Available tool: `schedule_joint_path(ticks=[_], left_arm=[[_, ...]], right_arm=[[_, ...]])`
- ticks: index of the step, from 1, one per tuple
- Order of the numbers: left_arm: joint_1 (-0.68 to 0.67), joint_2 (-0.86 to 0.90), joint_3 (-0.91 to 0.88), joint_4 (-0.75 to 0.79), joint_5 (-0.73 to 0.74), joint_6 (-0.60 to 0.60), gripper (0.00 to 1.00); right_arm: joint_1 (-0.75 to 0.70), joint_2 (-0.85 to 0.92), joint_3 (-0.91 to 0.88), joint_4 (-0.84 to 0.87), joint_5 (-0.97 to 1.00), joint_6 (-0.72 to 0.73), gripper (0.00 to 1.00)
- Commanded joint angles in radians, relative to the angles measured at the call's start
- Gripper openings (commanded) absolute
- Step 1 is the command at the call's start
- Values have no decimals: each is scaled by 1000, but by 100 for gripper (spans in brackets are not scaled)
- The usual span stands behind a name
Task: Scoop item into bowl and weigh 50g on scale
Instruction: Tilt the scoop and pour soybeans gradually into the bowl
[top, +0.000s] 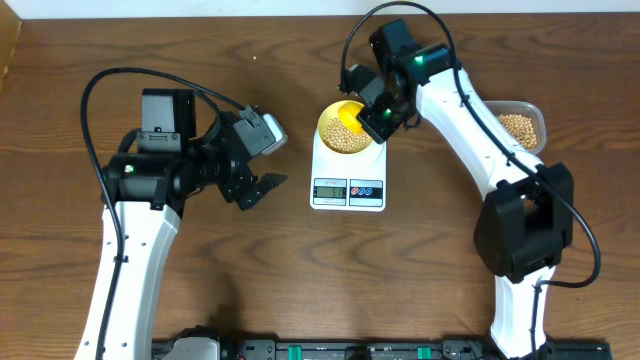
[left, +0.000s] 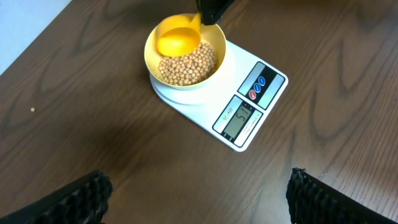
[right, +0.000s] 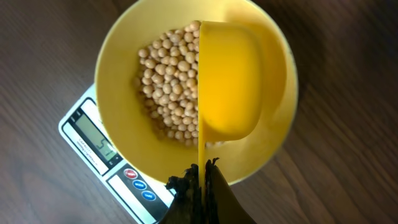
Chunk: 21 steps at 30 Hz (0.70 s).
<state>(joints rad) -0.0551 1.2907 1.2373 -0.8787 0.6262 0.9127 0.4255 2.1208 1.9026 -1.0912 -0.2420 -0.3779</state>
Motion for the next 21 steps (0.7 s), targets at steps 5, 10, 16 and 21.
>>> schedule_joint_path(ticks=[5, 10, 16, 21], left_arm=[[4, 8, -7, -2, 13, -10, 92], [4, 8, -7, -2, 13, -10, 92], [4, 8, -7, -2, 13, -10, 92], [4, 8, -7, -2, 13, -10, 92]], right_arm=[[28, 8, -7, -3, 1, -24, 1], [28, 8, -7, -13, 1, -24, 1], [31, 8, -7, -29, 0, -23, 1], [47, 8, -7, -40, 0, -24, 1]])
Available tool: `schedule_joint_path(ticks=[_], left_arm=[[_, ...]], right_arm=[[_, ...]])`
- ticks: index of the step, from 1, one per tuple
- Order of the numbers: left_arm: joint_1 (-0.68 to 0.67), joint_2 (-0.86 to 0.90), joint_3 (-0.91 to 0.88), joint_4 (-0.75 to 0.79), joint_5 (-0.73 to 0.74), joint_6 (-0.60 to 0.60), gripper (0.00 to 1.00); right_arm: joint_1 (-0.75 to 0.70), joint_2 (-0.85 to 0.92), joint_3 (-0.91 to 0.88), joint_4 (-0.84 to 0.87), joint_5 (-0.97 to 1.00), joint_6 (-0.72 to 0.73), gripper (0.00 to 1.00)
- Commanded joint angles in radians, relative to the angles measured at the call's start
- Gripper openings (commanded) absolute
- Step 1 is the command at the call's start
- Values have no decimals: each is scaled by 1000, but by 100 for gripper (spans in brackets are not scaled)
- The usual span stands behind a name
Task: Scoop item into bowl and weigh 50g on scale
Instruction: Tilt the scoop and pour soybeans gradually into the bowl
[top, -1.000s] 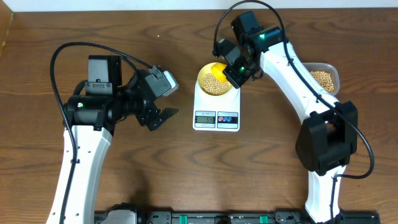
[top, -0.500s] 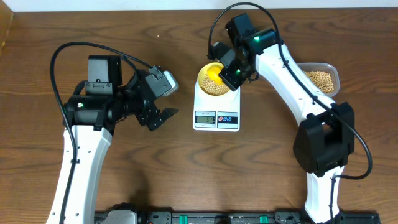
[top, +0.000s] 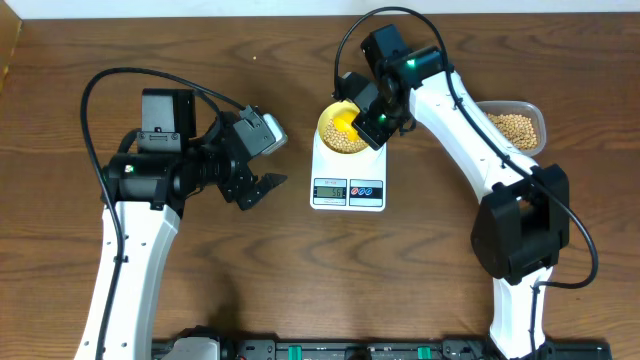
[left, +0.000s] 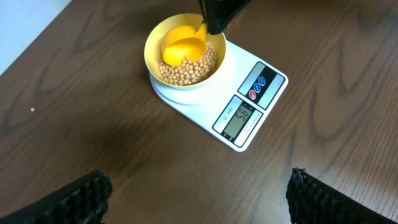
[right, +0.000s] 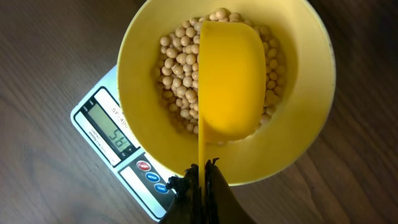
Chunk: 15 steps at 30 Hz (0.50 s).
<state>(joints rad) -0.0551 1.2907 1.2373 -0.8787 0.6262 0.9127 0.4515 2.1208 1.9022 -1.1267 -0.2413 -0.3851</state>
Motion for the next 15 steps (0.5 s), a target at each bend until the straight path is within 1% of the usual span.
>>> schedule_joint_path(ticks=[1, 7, 10, 15], left_arm=[[4, 8, -7, -2, 13, -10, 92], [4, 8, -7, -2, 13, -10, 92], [4, 8, -7, -2, 13, -10, 93], [4, 8, -7, -2, 13, -10, 92]], right_arm=[[24, 8, -6, -4, 0, -16, 1], [35, 8, -6, -8, 0, -16, 1], [34, 8, -6, -12, -1, -16, 1], [34, 8, -6, -16, -13, -16, 1]])
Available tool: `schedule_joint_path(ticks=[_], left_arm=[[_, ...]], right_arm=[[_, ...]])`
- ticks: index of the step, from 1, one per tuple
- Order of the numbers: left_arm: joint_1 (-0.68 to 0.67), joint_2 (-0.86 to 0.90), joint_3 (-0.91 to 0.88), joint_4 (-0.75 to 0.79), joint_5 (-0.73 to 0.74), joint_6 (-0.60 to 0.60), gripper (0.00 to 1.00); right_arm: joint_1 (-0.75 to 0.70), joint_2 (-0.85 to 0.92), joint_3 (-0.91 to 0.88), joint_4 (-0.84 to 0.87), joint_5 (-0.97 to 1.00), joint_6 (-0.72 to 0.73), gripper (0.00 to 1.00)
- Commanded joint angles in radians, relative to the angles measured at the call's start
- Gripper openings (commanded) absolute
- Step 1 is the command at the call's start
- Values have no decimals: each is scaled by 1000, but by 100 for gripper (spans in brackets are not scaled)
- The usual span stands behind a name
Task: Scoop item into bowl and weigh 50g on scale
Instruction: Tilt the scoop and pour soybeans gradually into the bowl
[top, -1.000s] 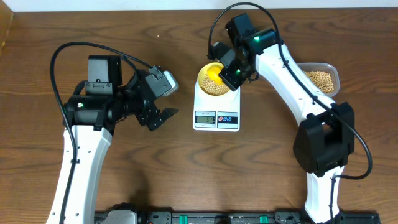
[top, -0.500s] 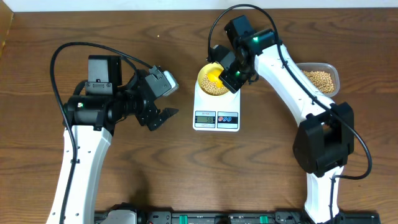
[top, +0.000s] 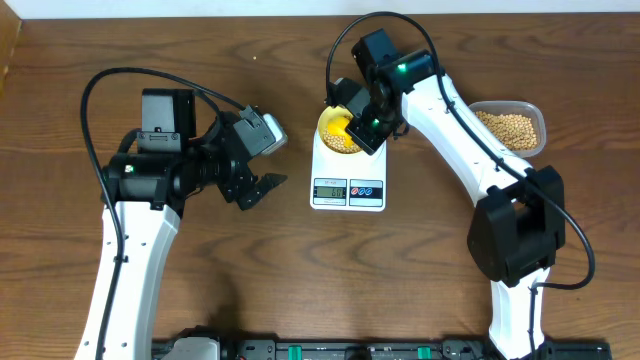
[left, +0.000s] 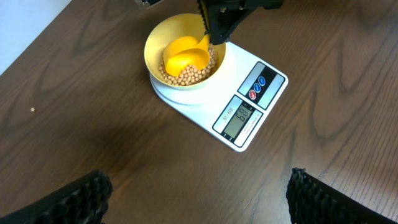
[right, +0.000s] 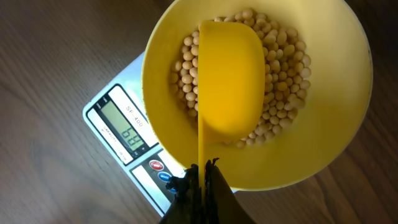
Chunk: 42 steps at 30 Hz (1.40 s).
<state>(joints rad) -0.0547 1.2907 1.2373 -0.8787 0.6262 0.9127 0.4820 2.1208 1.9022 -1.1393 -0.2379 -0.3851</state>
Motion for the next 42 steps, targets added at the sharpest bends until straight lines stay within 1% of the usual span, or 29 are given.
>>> schedule_joint_path(ticks=[1, 10, 21, 28, 42], left_arm=[[4, 8, -7, -2, 13, -10, 92], [4, 8, -7, -2, 13, -10, 92], [4, 8, -7, -2, 13, -10, 92], [4, 8, -7, -2, 13, -10, 92], [4, 8, -7, -2, 13, -10, 92]], right_arm=[[4, 8, -6, -3, -29, -16, 1], [-29, 8, -6, -5, -180, -13, 1], [-92, 0, -6, -28, -257, -4, 1], [-143, -21, -5, -28, -369, 11, 1], [-182, -89, -4, -25, -382, 18, 1]])
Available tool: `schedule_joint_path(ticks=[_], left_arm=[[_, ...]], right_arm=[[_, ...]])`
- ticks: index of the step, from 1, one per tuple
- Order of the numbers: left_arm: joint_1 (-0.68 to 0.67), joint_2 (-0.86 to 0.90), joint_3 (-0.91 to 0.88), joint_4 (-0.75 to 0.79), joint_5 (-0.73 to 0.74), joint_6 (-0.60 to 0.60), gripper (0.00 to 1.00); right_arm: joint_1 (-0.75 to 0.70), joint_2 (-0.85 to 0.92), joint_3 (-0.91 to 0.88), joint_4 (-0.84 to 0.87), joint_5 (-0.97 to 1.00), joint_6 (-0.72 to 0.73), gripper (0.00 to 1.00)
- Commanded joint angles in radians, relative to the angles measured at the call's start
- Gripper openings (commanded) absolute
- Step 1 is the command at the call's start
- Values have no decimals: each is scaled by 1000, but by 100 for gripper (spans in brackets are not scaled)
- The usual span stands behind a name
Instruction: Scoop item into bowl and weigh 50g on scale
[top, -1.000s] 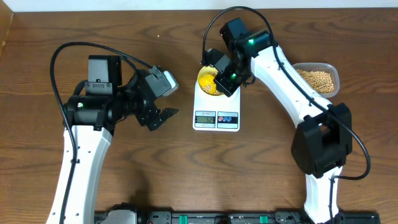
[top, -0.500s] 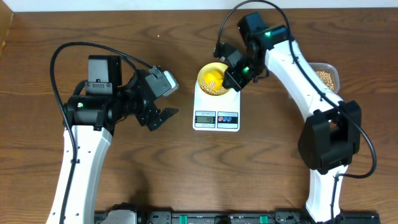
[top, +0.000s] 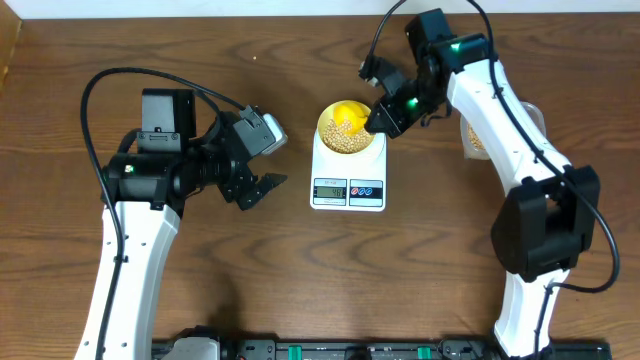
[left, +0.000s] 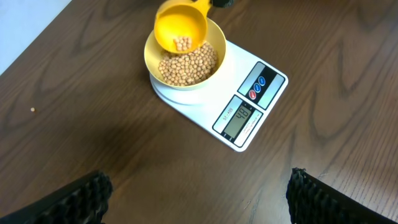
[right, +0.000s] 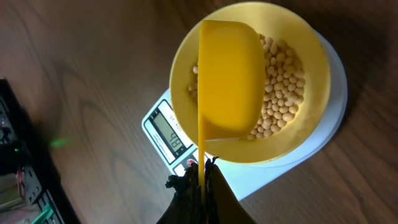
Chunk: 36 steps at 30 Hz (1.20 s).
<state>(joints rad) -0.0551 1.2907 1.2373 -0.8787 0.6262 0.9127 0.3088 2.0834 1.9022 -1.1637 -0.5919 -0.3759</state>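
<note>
A yellow bowl (top: 345, 136) of pale beans stands on the white scale (top: 348, 178), whose display (left: 241, 116) shows digits too small to read surely. My right gripper (right: 202, 171) is shut on the handle of a yellow scoop (left: 180, 28); the scoop (right: 230, 78) hangs above the bowl (right: 298, 134) with a few beans in it. My left gripper (left: 198, 193) is open over bare wood, left of the scale, nothing between its fingers (left: 81, 193).
A clear tray of beans (top: 480, 135) lies at the right, mostly hidden behind my right arm. A single stray bean (left: 32, 110) lies on the wood left of the scale. Dark equipment shows at the table's near edge (top: 320, 350).
My right gripper has risen and drawn back to the right; the scoop, then low in the bowl's beans, now hangs above the bowl holding a few beans. The scale's reading has dropped.
The scoop was held over the bowl, then lay lower among the beans with the display's number climbing at each moment. Now the scoop is lifted out with a few beans and the display shows a smaller number. My left arm stayed still throughout.
</note>
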Motion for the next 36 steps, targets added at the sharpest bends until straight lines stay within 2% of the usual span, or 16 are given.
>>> schedule_joint_path(ticks=[1, 14, 26, 36], left_arm=[[4, 8, -7, -2, 13, -10, 92], [4, 8, -7, -2, 13, -10, 92], [4, 8, -7, -2, 13, -10, 92], [4, 8, -7, -2, 13, -10, 92]], right_arm=[[-8, -53, -4, 0, -29, 9, 1], [5, -60, -4, -2, 18, 9, 1], [49, -84, 8, 5, 174, 9, 1], [73, -84, 8, 8, 219, 8, 1]])
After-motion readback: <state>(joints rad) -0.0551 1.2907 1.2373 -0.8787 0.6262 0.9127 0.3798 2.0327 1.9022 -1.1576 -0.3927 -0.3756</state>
